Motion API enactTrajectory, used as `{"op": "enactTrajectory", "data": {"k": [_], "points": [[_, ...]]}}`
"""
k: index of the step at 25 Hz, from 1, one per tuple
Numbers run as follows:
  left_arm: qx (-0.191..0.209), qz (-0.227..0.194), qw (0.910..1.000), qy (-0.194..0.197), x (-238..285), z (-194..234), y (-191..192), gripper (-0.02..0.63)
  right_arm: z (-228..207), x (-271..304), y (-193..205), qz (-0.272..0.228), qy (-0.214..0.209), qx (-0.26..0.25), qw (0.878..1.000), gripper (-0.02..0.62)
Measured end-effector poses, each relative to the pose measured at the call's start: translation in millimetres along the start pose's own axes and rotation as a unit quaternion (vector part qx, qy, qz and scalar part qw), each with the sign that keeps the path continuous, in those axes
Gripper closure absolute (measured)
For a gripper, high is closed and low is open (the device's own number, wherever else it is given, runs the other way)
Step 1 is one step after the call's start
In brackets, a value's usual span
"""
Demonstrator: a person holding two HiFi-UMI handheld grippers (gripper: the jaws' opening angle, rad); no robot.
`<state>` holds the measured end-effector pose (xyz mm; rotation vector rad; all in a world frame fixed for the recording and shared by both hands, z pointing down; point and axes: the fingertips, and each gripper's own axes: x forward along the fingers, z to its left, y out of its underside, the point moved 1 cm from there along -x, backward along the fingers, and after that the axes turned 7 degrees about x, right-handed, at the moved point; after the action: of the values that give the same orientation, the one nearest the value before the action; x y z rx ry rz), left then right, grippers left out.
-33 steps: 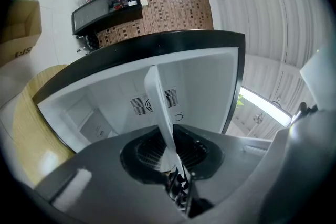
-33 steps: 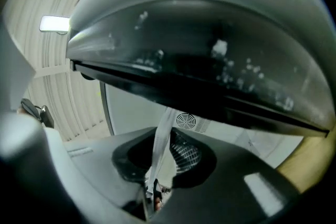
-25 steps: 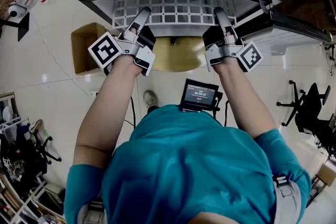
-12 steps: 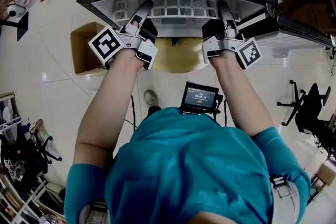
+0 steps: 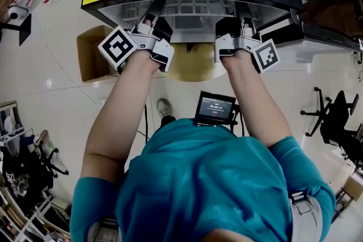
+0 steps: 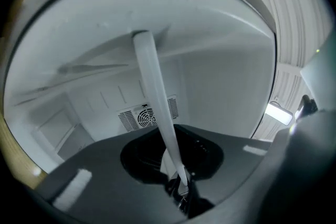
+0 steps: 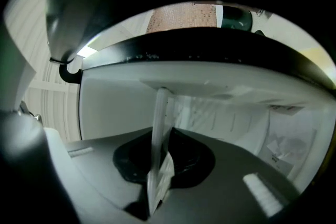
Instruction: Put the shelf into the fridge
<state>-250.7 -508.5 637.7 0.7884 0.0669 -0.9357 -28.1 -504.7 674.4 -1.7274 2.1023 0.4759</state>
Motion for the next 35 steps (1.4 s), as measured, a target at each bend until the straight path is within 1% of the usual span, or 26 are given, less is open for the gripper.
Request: {"op": "enactTrajectory", "data": {"k": [7,16,21,25,28,30,33,34,35], "points": [[0.017,-0.024,0.9996,0.001,5.8,10.6,1.8,0.561,-15.2,0.9,-2.5,-0.015,0.002,0.002,1.000,0.571],[0.008,-0.038,0.9992,0.012,5.1,8.4,1.0,0.554,-14.1,2.1,-0.9,-0.021,-0.007,0.001,1.000,0.565],[0.016,-0.029,0.9993,0.016,8.1,6.7,0.6,0.554,-18.7,1.3,-2.9,-0.022,-0.001,0.011,1.000,0.558],[0.005,-0.010,0.9999,0.001,1.8,11.3,8.4,0.551,-20.9,-2.5,-3.5,-0.014,0.008,0.025,1.000,0.552],[-0.005,-0.001,1.0000,0.000,-3.0,13.2,15.4,0.545,-25.9,-9.0,0.7,0.010,0.012,0.029,0.999,0.533],[-0.012,0.010,0.9999,-0.003,-8.3,12.6,15.2,0.543,-26.0,-12.0,11.4,0.036,0.017,0.033,0.999,0.531],[-0.019,0.032,0.9993,-0.009,-27.6,4.6,7.1,0.549,-22.6,-23.1,46.2,0.103,0.048,0.044,0.993,0.556],[-0.028,0.038,0.9989,-0.010,-35.8,2.1,4.2,0.560,-22.4,-29.1,59.9,0.132,0.064,0.049,0.988,0.591],[-0.037,0.043,0.9984,-0.008,-43.4,-0.6,1.2,0.572,-20.9,-34.6,72.3,0.162,0.078,0.055,0.982,0.591]]}}
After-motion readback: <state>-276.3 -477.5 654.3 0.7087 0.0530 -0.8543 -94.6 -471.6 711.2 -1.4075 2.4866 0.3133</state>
